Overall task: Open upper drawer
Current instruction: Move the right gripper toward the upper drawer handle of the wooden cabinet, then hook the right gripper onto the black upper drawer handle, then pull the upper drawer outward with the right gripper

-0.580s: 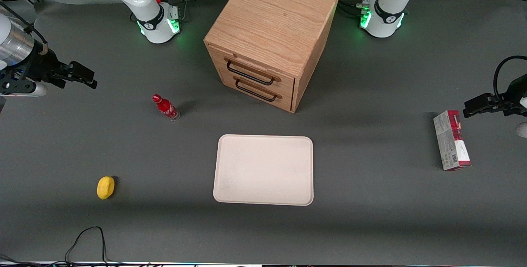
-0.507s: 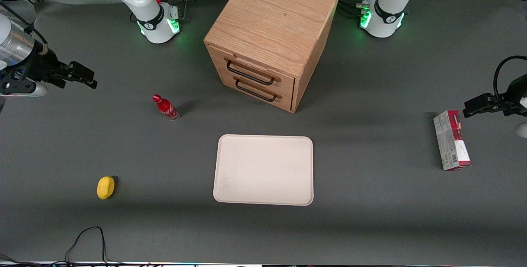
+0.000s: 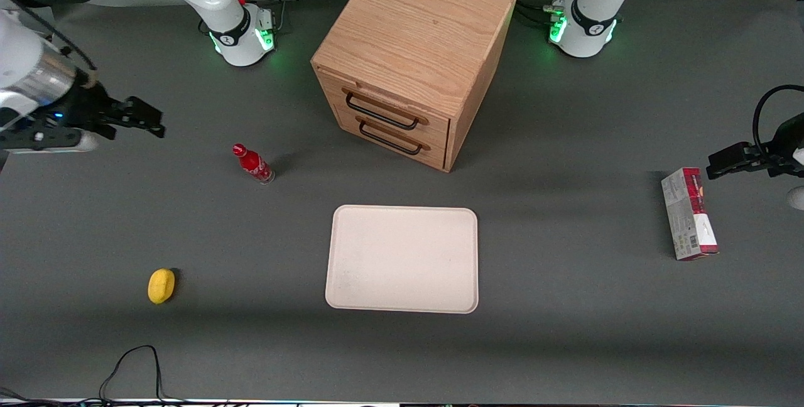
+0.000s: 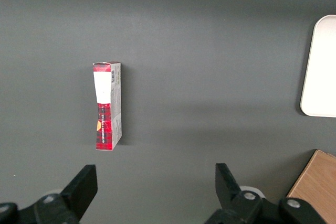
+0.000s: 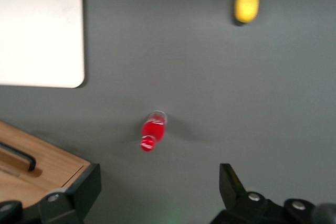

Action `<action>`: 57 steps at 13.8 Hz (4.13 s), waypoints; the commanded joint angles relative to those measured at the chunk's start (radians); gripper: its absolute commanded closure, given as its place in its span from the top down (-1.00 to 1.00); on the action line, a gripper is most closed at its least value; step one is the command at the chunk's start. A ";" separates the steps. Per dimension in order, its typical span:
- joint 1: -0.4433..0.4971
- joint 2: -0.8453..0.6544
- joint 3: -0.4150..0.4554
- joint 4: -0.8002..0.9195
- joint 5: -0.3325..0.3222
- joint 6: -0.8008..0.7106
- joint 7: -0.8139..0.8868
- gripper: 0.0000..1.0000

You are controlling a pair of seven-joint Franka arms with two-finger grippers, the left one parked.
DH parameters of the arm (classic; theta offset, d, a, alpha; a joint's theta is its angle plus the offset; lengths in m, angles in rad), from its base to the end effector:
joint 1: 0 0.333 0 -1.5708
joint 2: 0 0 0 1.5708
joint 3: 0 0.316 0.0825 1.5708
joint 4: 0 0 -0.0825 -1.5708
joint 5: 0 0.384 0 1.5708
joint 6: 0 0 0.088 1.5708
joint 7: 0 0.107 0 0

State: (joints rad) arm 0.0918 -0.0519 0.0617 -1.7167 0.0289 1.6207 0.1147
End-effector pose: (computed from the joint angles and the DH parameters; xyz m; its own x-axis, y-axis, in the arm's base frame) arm 0.5324 0.0861 0.5881 0.9982 0.0370 -0.0468 0.0361 -0.9991 -0.0204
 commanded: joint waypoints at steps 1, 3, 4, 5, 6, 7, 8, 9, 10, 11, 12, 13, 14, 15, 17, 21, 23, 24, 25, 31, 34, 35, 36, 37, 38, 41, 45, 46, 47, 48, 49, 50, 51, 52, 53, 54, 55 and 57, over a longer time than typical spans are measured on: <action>0.003 0.131 0.143 0.175 -0.003 -0.094 0.020 1.00; -0.004 0.200 0.271 0.236 -0.003 -0.099 -0.012 1.00; -0.010 0.223 0.349 0.258 -0.007 -0.097 -0.060 1.00; -0.010 0.245 0.406 0.279 -0.012 -0.097 -0.105 1.00; -0.009 0.265 0.450 0.298 -0.007 -0.097 -0.145 1.00; -0.009 0.286 0.504 0.302 -0.006 -0.097 -0.195 1.00; -0.009 0.306 0.547 0.302 -0.003 -0.097 -0.226 1.00; -0.009 0.332 0.581 0.302 -0.003 -0.097 -0.240 1.00; -0.009 0.361 0.619 0.304 0.011 -0.096 -0.248 1.00; -0.009 0.385 0.642 0.304 0.037 -0.090 -0.250 1.00; -0.009 0.405 0.649 0.302 0.066 -0.082 -0.251 1.00; -0.003 0.431 0.650 0.302 0.077 -0.078 -0.262 1.00; -0.001 0.446 0.655 0.296 0.075 -0.062 -0.297 1.00; -0.003 0.457 0.656 0.289 0.074 -0.041 -0.344 1.00; -0.006 0.490 0.656 0.276 0.065 -0.016 -0.401 1.00; 0.002 0.515 0.656 0.217 0.034 0.088 -0.405 1.00; 0.005 0.520 0.656 0.181 0.025 0.137 -0.405 1.00; 0.008 0.524 0.656 0.172 0.001 0.149 -0.405 1.00; 0.008 0.537 0.658 0.170 -0.021 0.153 -0.405 1.00; 0.014 0.583 0.659 0.169 -0.089 0.192 -0.408 1.00; 0.011 0.603 0.658 0.186 -0.144 0.196 -0.440 1.00; 0.005 0.603 0.647 0.204 -0.144 0.191 -0.492 1.00; -0.007 0.604 0.632 0.229 -0.144 0.189 -0.539 1.00; -0.010 0.603 0.604 0.242 -0.144 0.189 -0.570 1.00; -0.010 0.603 0.575 0.256 -0.142 0.189 -0.590 1.00; -0.009 0.642 0.512 0.311 -0.148 0.197 -0.641 1.00; -0.010 0.759 0.489 0.484 -0.185 0.197 -0.668 1.00; -0.010 0.765 0.475 0.509 -0.185 0.197 -0.676 1.00; -0.010 0.768 0.468 0.525 -0.185 0.197 -0.673 1.00; -0.010 0.768 0.452 0.548 -0.185 0.197 -0.667 1.00; -0.010 0.767 0.432 0.569 -0.185 0.197 -0.665 1.00; -0.010 0.761 0.411 0.583 -0.187 0.197 -0.664 1.00; -0.009 0.758 0.402 0.598 -0.188 0.197 -0.664 1.00; -0.009 0.756 0.402 0.620 -0.196 0.197 -0.662 1.00; -0.009 0.750 0.403 0.644 -0.216 0.196 -0.664 1.00; -0.009 0.736 0.403 0.670 -0.227 0.194 -0.664 1.00; -0.010 0.716 0.402 0.689 -0.228 0.197 -0.676 1.00; -0.044 0.673 0.397 0.690 -0.213 0.180 -0.675 1.00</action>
State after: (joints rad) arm 0.0670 0.6631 0.4682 -1.0410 -0.1777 1.8269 -0.5454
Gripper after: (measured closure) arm 0.000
